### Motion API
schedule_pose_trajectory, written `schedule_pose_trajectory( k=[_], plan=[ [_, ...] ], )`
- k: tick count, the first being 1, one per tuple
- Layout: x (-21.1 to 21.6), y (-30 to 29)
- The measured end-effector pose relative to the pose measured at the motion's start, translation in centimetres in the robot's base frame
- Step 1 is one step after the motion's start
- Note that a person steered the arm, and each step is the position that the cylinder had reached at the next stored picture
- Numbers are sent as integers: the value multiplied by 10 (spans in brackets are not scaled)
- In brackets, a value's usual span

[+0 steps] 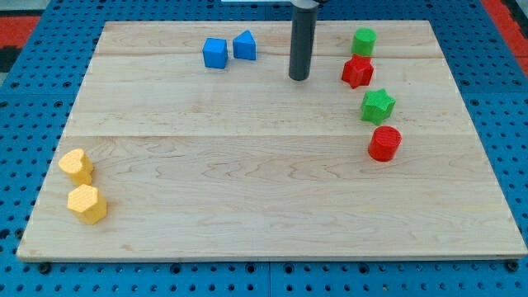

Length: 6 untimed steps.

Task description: Push the blue triangle into the blue cube

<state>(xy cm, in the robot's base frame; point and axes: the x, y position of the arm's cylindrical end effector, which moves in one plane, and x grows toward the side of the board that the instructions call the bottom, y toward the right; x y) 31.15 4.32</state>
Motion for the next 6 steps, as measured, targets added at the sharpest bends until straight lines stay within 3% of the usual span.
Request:
schedule_pose_trajectory(
  k=[2, 6],
  plan=[
    [-71, -54],
    [-81, -140]
  ],
)
